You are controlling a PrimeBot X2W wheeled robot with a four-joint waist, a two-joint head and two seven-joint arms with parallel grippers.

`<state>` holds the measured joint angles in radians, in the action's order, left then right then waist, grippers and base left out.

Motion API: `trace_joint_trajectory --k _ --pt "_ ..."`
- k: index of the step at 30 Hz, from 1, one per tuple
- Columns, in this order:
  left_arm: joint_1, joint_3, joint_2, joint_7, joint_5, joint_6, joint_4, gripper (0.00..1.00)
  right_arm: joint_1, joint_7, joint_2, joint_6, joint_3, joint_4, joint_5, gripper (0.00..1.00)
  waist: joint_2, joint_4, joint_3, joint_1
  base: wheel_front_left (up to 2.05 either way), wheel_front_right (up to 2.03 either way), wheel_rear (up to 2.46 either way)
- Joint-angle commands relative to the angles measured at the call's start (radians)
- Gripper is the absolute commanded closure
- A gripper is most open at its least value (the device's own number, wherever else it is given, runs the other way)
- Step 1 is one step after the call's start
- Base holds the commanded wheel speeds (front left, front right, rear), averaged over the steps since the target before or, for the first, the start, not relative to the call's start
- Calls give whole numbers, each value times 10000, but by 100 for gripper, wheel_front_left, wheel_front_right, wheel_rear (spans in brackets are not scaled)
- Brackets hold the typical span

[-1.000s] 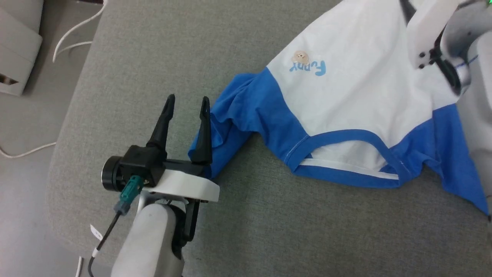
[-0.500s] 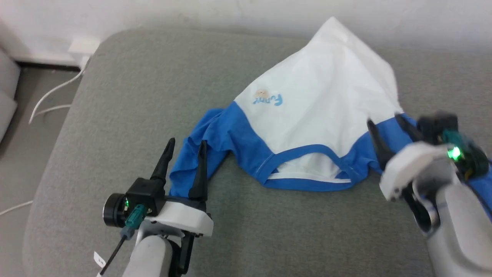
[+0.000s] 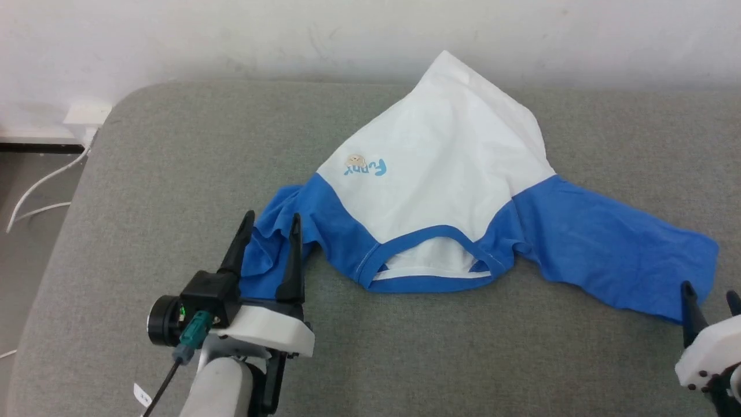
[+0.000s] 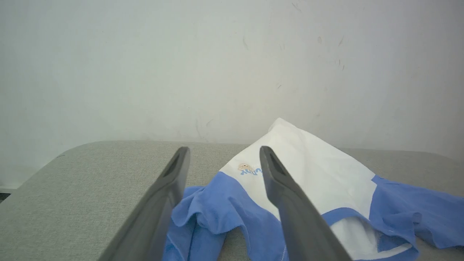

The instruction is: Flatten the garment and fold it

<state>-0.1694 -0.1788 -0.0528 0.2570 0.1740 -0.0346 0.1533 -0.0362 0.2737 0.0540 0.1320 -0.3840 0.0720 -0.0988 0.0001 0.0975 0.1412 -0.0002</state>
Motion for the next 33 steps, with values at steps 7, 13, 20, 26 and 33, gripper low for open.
trace_joint_trajectory --k 7,13,20,26,33 --pt "-84 153 3 47 -150 86 -142 0 -562 901 -36 -13 -51 1007 -1096 0 -1 -101 409 2 0 0 0" --pt "-146 182 7 47 -185 136 -102 0 -935 1935 -36 -13 265 1833 -1121 66 -1 -78 503 2 0 0 0" --pt "-176 171 12 47 -200 165 -17 0 -1098 2190 187 -13 -709 1330 385 100 -1 -11 531 2 0 0 0" --pt "-231 113 11 47 -200 272 153 0 -1403 1950 1196 -13 -2209 1102 1602 100 -1 35 620 2 0 0 0" --pt "-355 48 -72 47 -267 404 267 0 -2251 740 2241 -13 -3243 2660 2128 100 -1 -12 856 2 0 0 0"
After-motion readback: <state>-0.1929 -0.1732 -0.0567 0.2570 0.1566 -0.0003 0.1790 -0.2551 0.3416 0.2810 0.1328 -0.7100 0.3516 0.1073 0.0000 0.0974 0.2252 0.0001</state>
